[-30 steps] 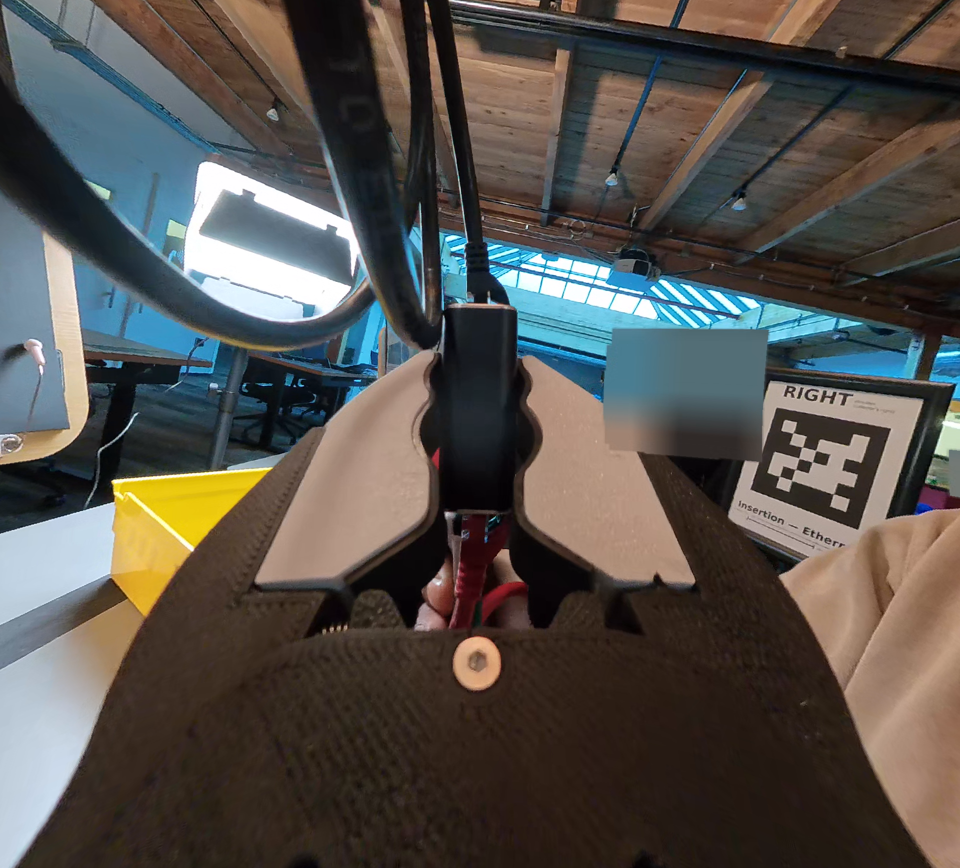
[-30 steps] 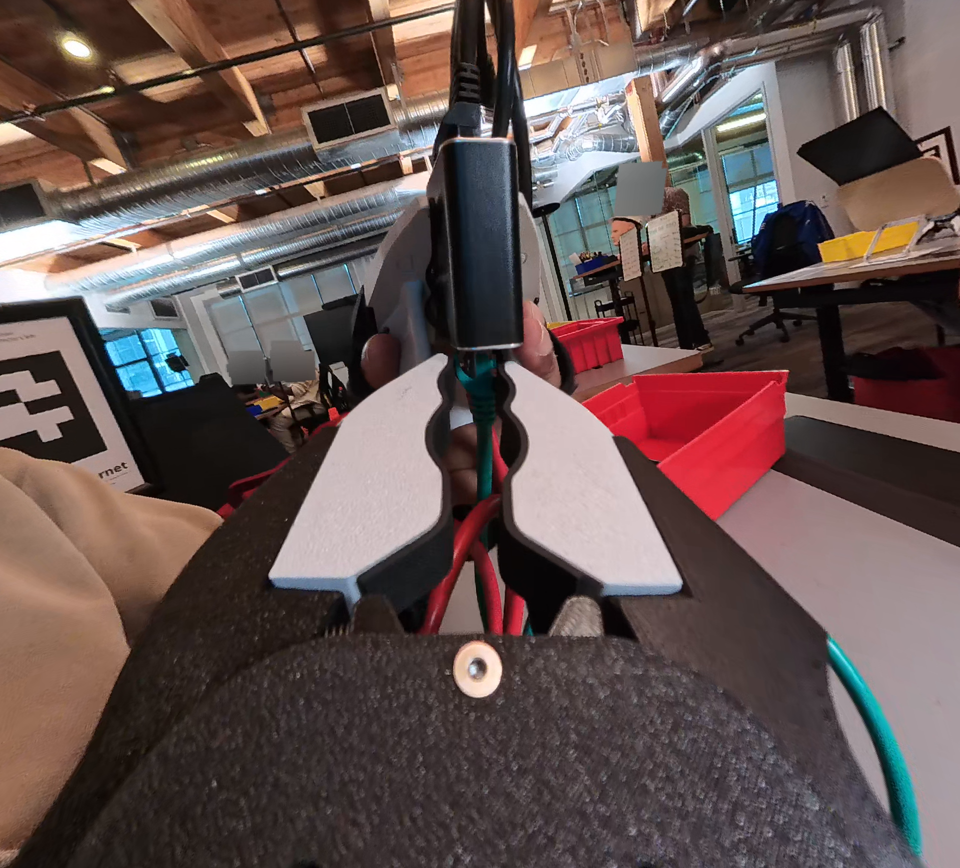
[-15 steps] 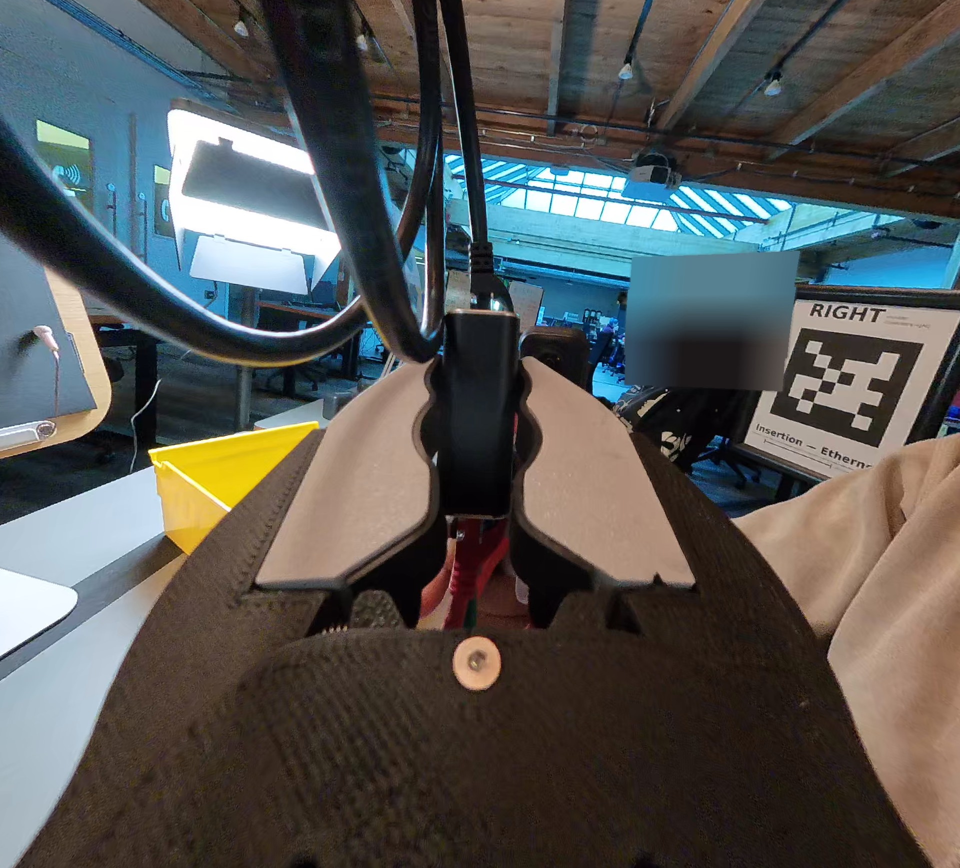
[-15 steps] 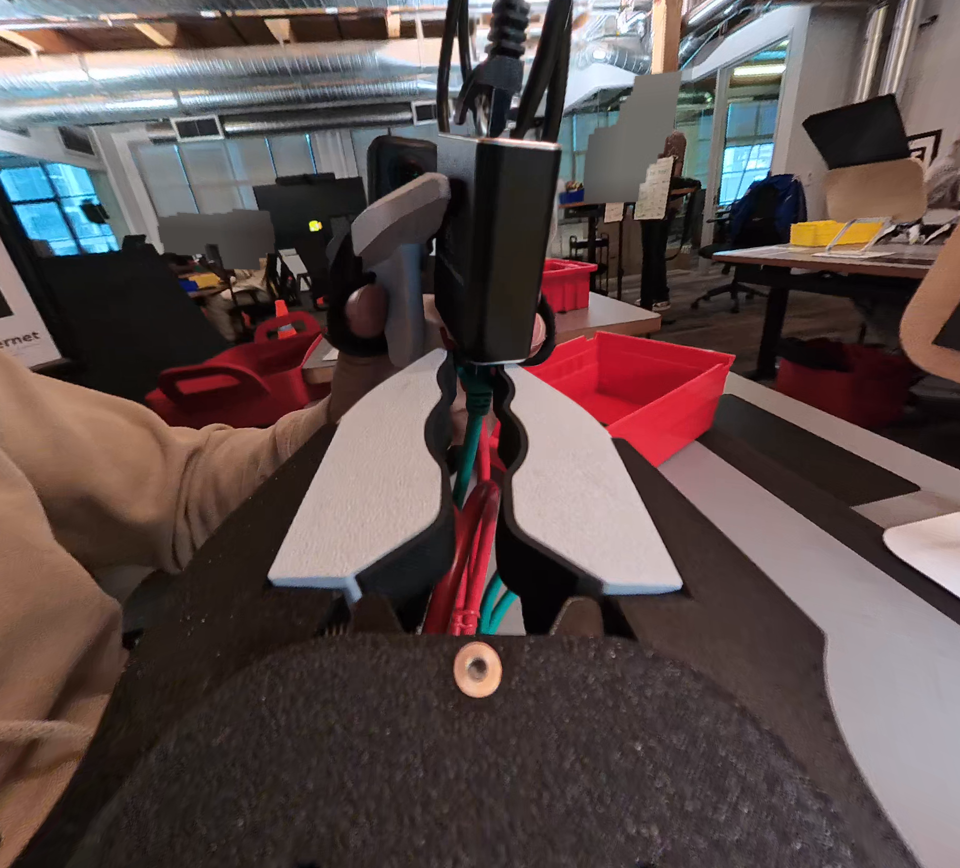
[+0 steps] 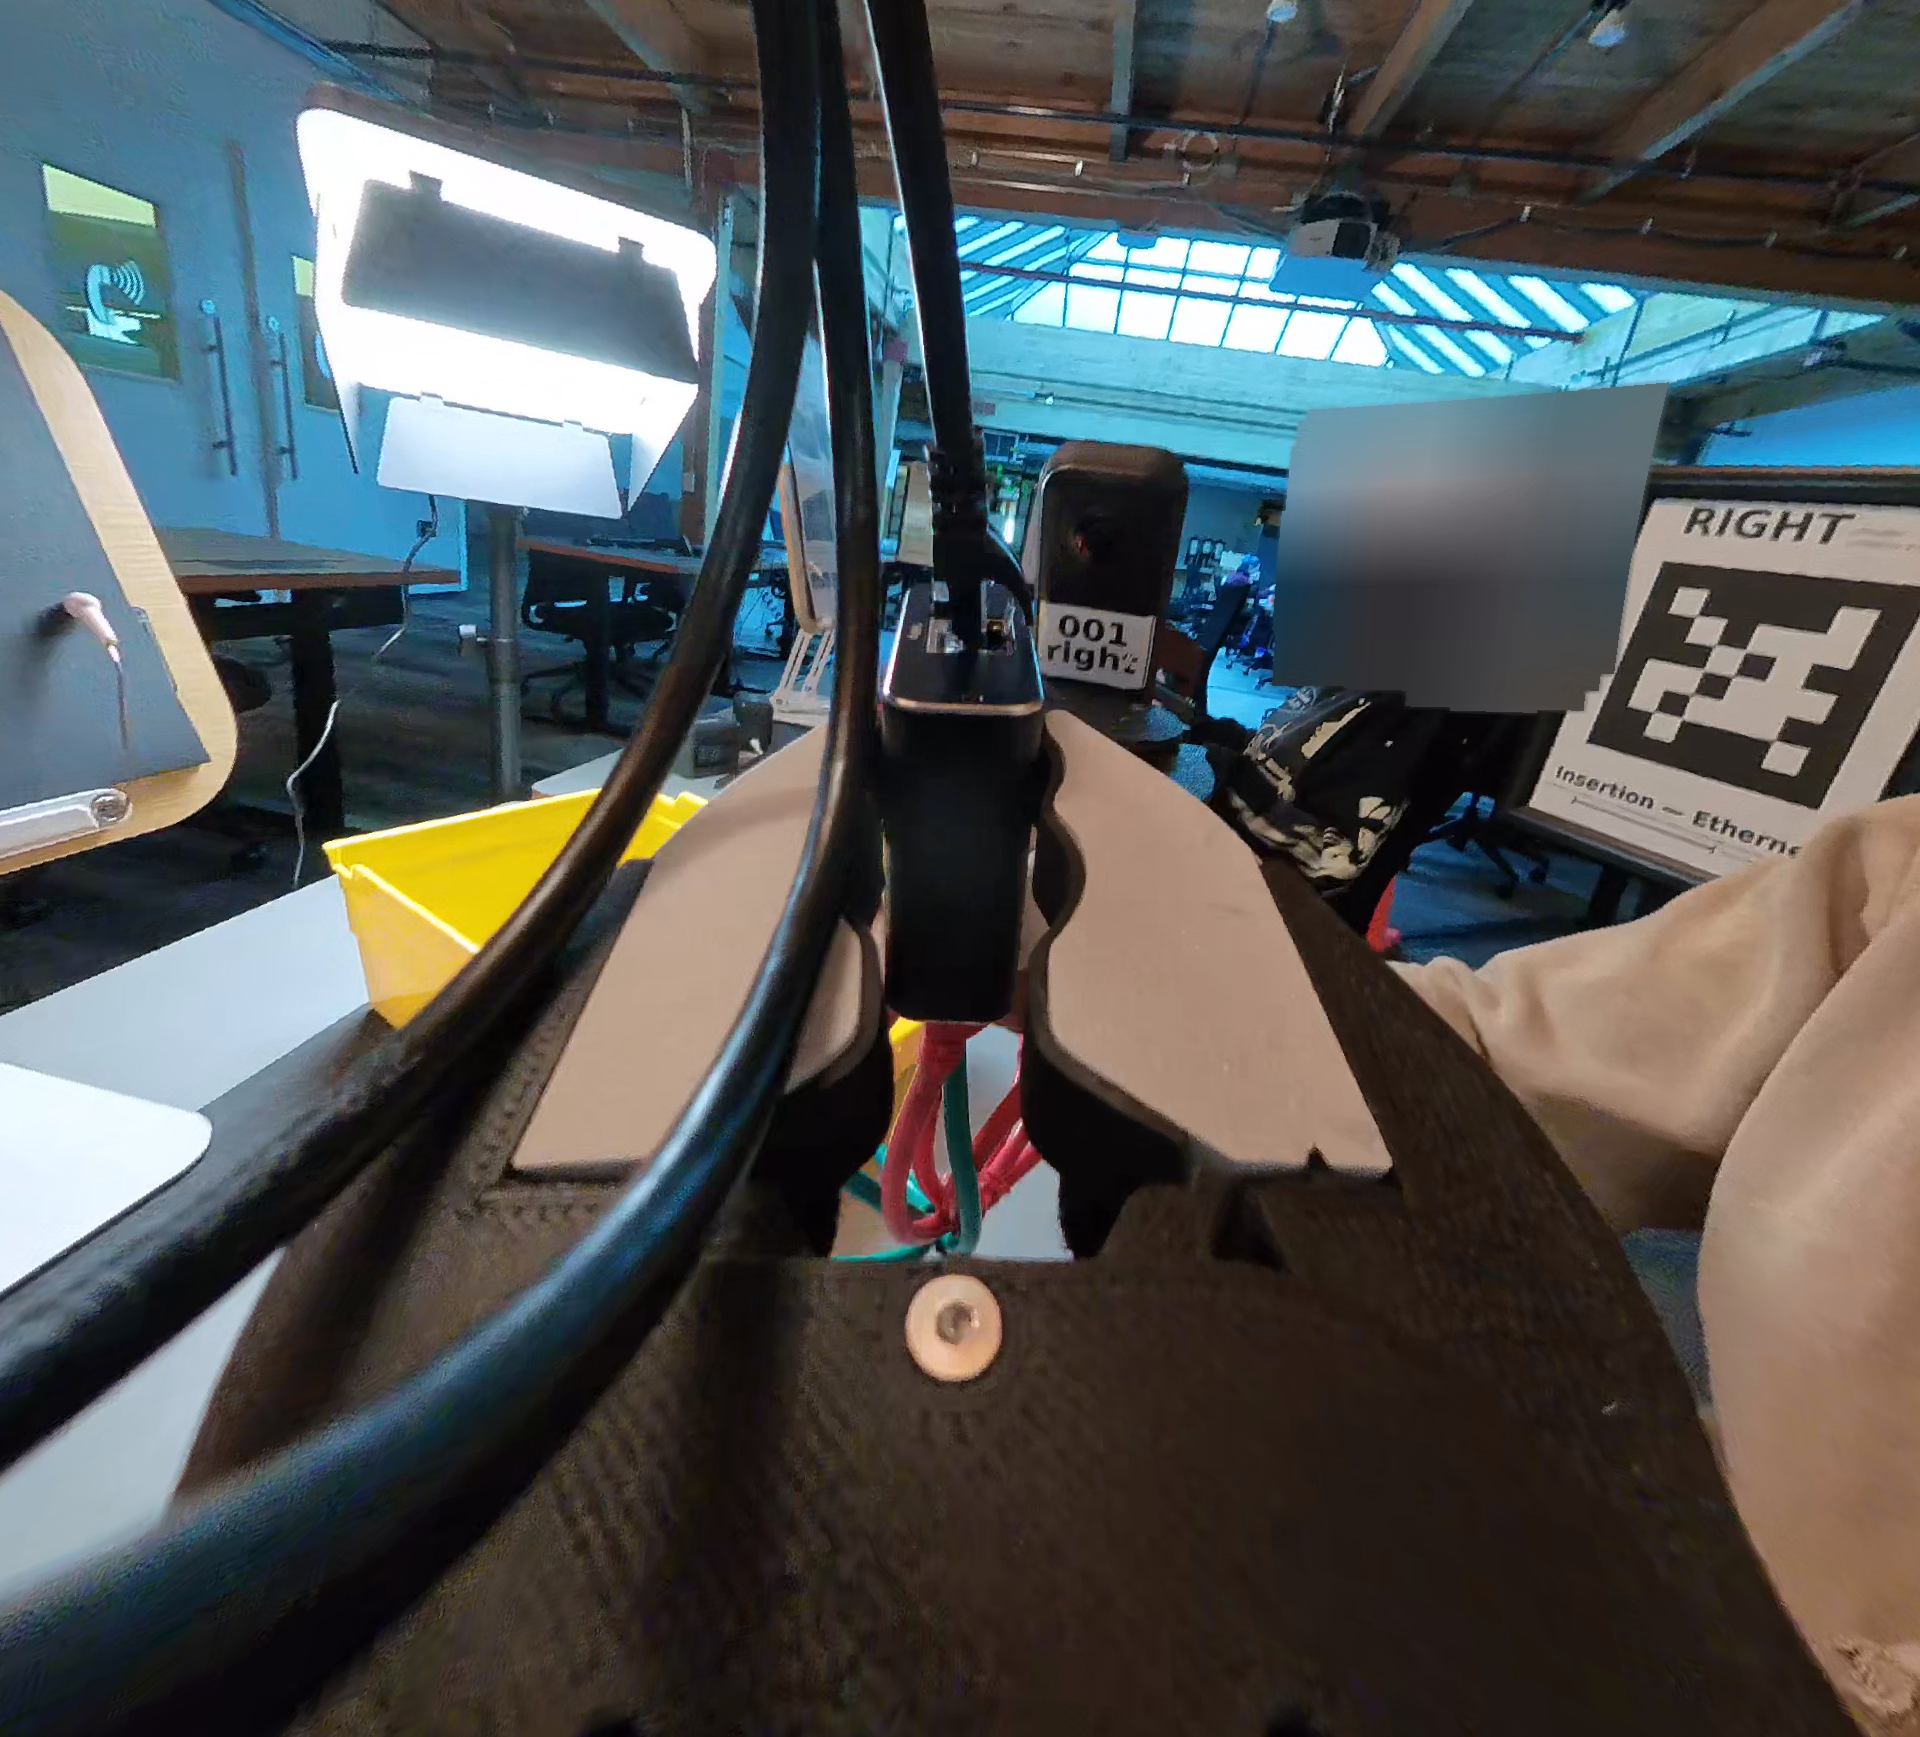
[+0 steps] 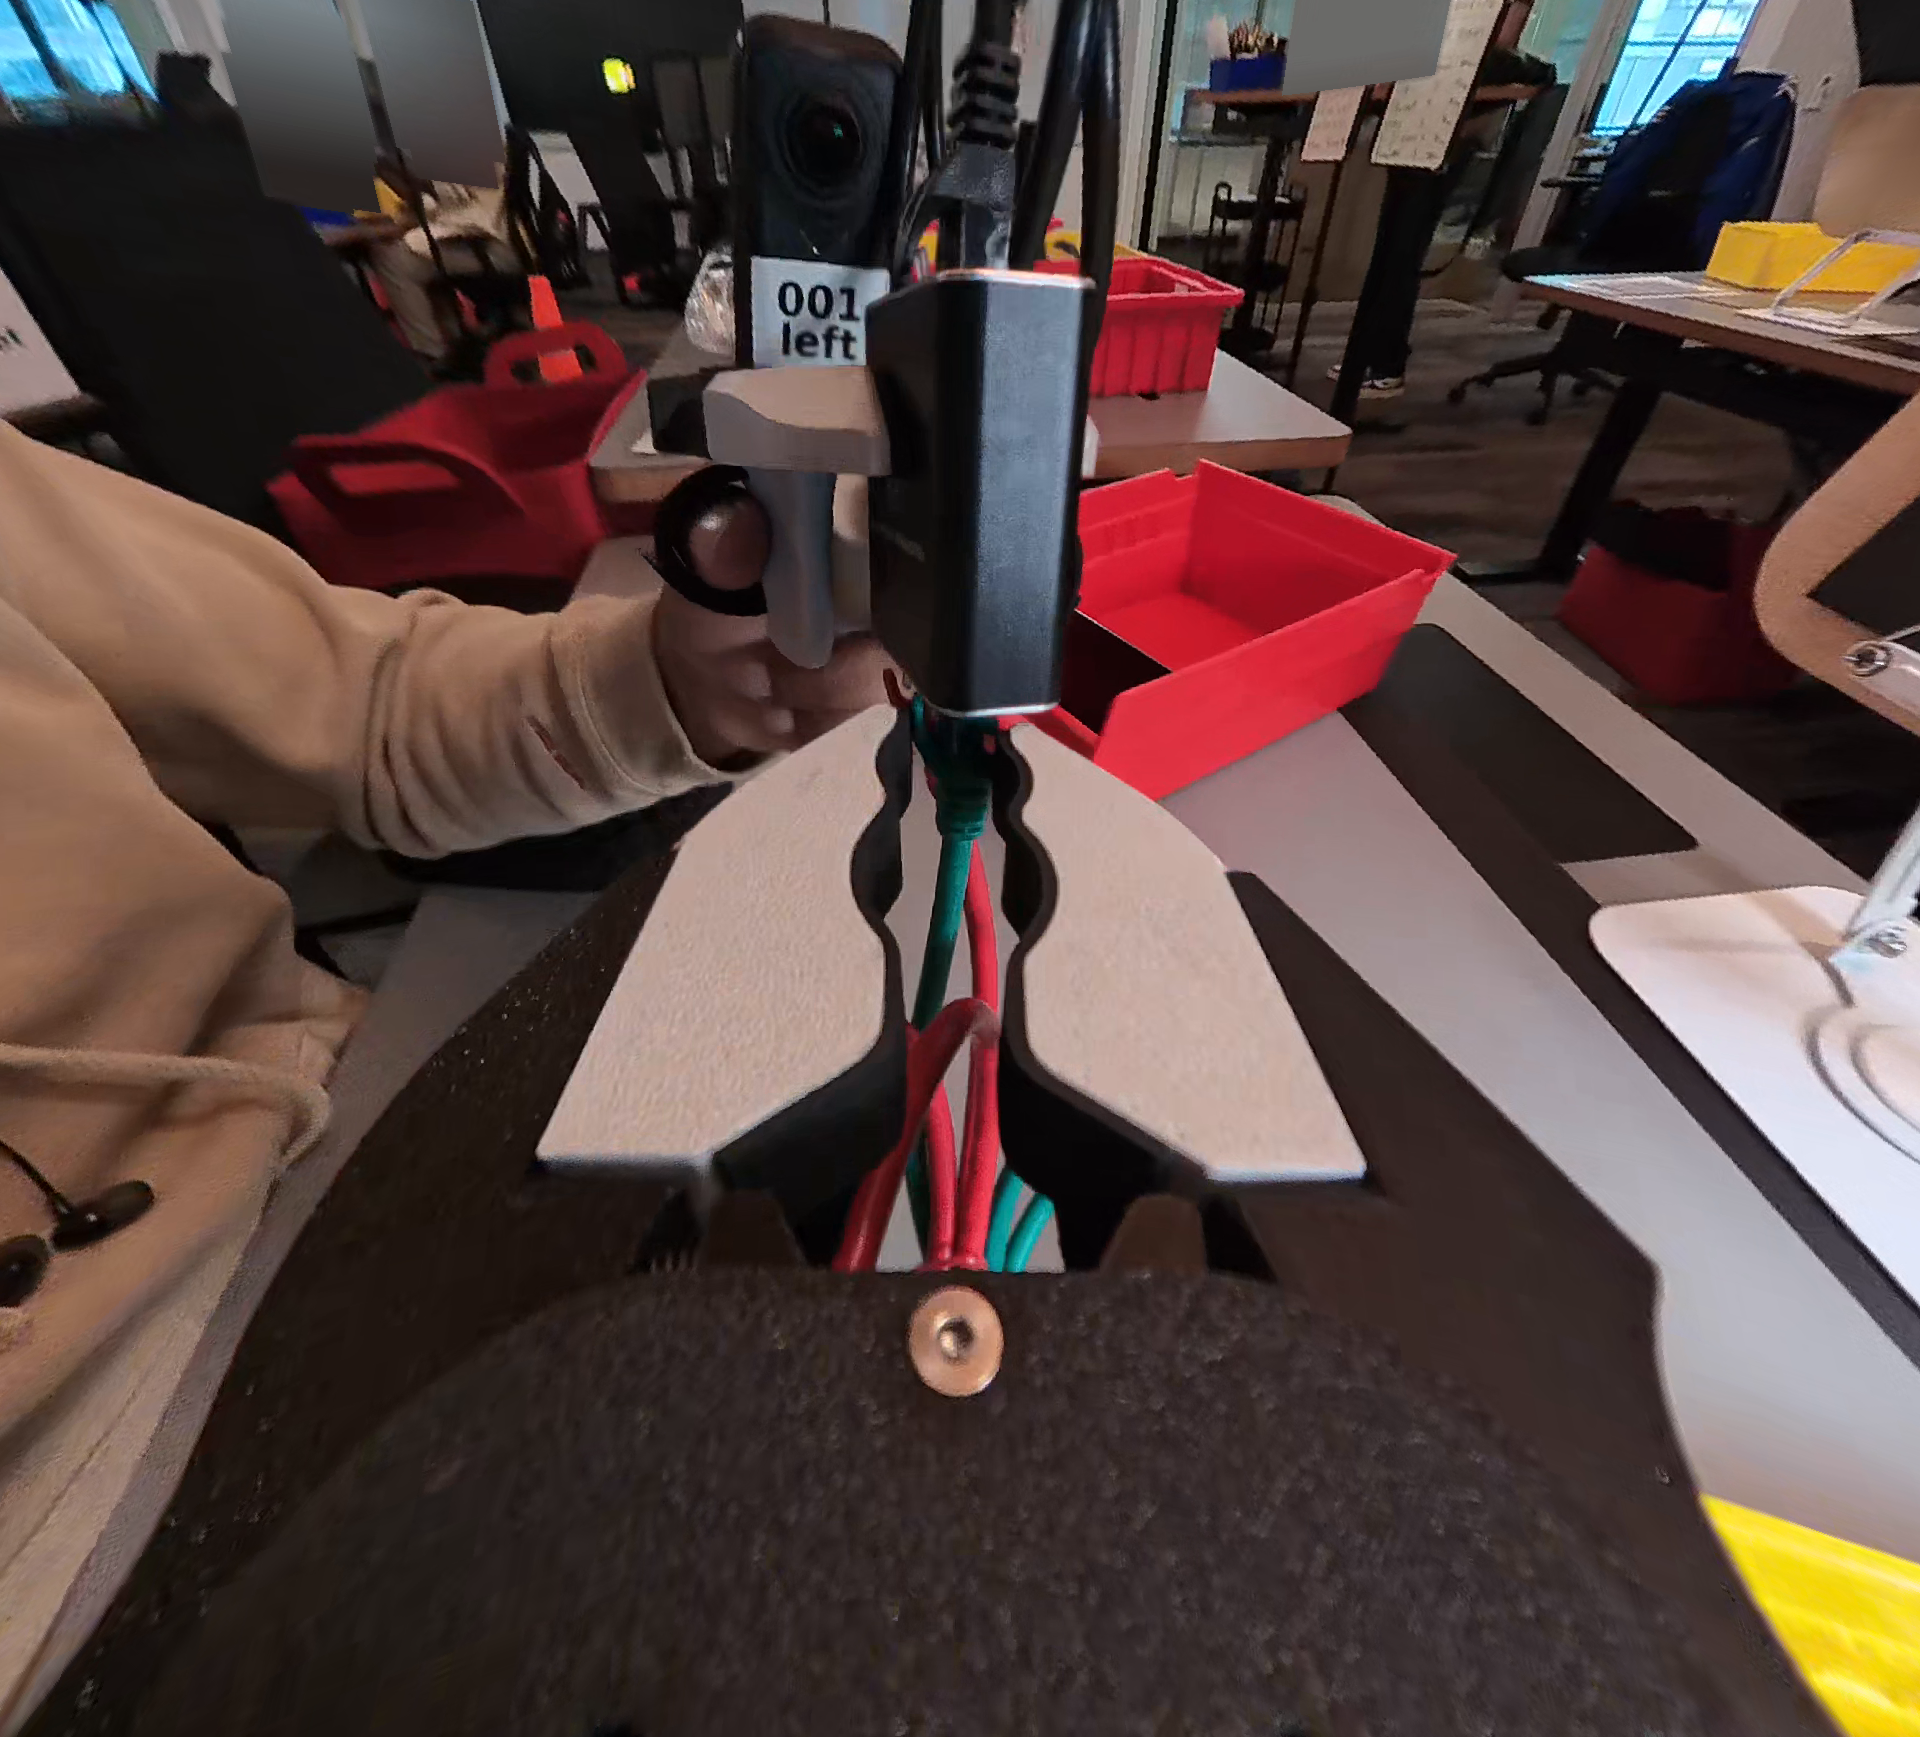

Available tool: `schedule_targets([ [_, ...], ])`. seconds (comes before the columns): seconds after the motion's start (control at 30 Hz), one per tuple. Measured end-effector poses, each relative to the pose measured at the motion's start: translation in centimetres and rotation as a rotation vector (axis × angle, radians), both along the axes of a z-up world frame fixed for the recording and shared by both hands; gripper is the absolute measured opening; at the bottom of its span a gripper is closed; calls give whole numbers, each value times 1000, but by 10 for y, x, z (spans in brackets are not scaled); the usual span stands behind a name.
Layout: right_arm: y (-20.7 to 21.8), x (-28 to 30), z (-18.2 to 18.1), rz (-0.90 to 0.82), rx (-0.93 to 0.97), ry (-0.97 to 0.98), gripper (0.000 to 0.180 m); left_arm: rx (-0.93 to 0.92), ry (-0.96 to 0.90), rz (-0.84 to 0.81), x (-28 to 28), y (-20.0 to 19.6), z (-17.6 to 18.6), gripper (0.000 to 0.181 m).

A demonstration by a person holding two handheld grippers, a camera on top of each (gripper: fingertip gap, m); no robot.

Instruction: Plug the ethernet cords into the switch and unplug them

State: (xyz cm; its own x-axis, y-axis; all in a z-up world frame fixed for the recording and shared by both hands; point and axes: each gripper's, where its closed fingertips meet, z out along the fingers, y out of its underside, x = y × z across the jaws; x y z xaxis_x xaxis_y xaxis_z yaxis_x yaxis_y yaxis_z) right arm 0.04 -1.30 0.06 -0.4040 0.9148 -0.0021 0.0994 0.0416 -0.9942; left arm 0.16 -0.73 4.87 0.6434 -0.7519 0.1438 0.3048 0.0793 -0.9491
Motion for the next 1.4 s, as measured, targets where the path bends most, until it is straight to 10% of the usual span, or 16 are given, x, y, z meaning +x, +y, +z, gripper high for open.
schedule_targets([
  [0.33, 27, 27, 41, -330, 425, 129, 21, -61, 96, 139, -17, 17, -18, 25],
  [0.47, -35, 23, 63, -138, 162, 251, 15, -57, 34, 212, -37, 23, -13, 25],
  [0.6, -87, -26, 1, 87, -212, 89, 18, -31, -56, 272, -59, 20, 2, 25],
  [0.83, -54, -62, -49, 8, -742, 132, 33, -6, -84, 265, -58, 6, 20, 25],
  [1.4, 27, 4, 40, -73, -546, 440, 29, -76, -308, -36, -19, 6, 4, 25],
])
